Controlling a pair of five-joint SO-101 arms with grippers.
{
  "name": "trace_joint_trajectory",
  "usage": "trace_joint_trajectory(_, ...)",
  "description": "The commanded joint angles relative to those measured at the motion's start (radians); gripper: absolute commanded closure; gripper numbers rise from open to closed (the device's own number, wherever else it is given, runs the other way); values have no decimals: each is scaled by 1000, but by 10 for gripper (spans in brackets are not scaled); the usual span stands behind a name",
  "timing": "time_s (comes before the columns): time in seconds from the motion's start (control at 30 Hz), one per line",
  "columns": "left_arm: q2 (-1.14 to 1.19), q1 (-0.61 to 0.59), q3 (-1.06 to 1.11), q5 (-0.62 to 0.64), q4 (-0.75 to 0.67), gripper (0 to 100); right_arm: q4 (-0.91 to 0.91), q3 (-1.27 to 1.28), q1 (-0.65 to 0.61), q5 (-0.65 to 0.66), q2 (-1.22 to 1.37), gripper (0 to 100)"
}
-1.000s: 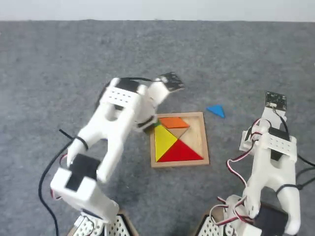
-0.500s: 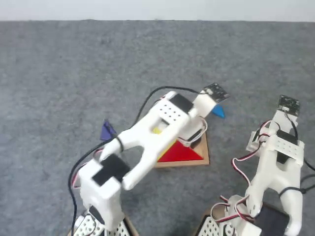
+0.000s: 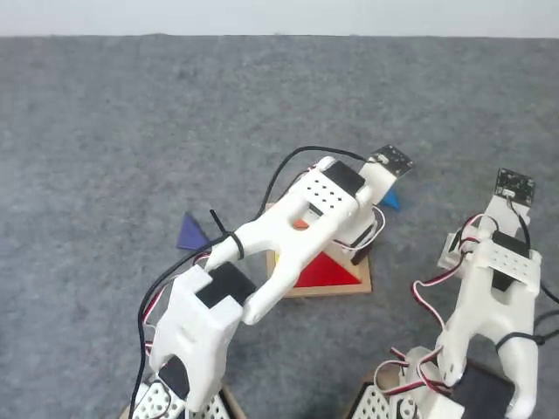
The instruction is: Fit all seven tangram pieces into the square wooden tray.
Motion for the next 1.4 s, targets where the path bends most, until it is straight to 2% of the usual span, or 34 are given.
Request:
trace_joint_trajectory(0.0, -18, 3, -42, 11, 14, 798, -16, -17, 10, -6, -41, 764)
trace_joint_trajectory(0.27, -18, -37, -44, 15, 40, 791, -16, -17, -5, -6, -41, 764)
trace_joint_trajectory(0.47, -14, -57, -44, 20, 40, 726, -16, -17, -15, -6, -41, 764)
trace_joint_trajectory(0.87, -9, -94, -131, 68, 11, 724, -16, -17, -15, -6, -41, 764)
trace_joint_trajectory(1.2, 72, -83, -114, 69, -3, 724, -16, -17, -15, -6, -41, 764)
trace_joint_trajectory(1.37, 57, -9, -113, 74, 5, 724, -16, -17, -16, -6, -41, 764)
